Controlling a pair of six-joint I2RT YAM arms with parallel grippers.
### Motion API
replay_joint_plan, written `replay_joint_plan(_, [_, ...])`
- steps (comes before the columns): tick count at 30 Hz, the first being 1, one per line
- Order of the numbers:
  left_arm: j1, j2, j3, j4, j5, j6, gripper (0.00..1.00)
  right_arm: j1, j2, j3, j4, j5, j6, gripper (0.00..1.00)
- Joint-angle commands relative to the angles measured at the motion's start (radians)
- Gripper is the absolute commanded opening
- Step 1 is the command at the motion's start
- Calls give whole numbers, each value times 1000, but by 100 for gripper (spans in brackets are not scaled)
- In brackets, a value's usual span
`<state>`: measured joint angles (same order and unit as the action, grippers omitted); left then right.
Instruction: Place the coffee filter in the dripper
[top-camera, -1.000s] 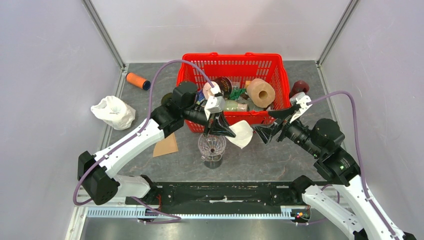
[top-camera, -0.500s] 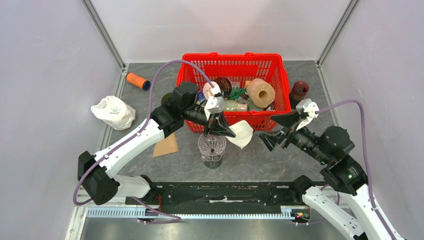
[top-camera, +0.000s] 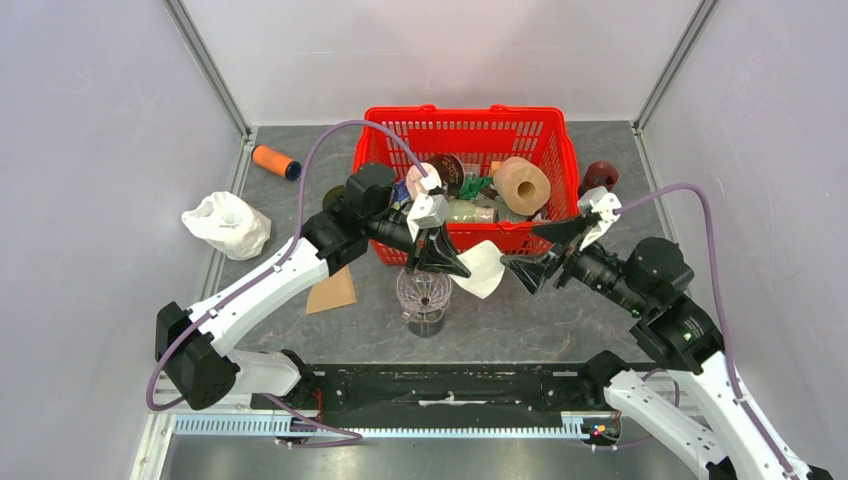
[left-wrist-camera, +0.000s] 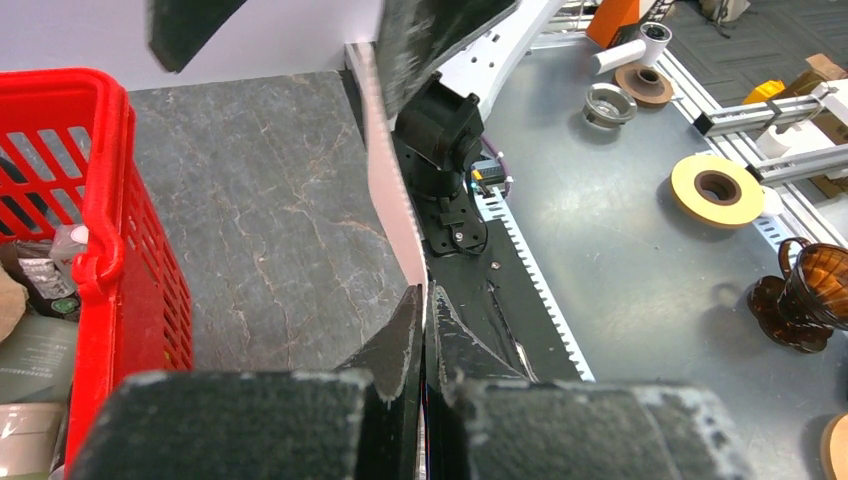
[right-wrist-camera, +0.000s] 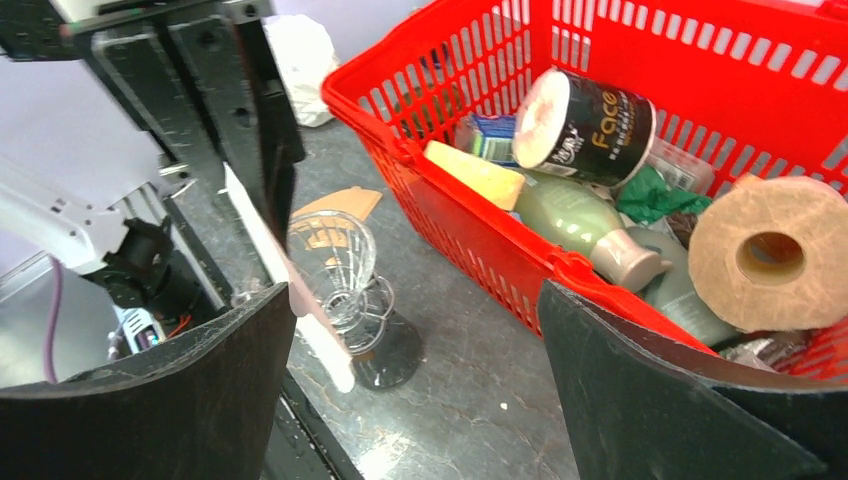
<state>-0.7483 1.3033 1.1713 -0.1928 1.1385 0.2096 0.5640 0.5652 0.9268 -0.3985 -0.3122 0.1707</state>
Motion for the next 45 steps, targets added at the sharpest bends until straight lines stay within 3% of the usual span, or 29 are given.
replay_joint_plan(1, [-1, -12, -5, -8, 59, 63, 2, 4, 9, 46, 16, 100, -6, 97])
replay_joint_plan(13, [0, -11, 8, -66, 96, 132, 2, 3, 9, 44, 24, 107, 3, 97])
replay_joint_plan(29, [0, 10, 19, -66, 92, 135, 2, 4, 86, 61, -50, -312, -61, 97])
replay_joint_plan(45, [-1, 21, 27, -57, 104, 144, 2, 4, 227, 65, 56, -461, -16, 81])
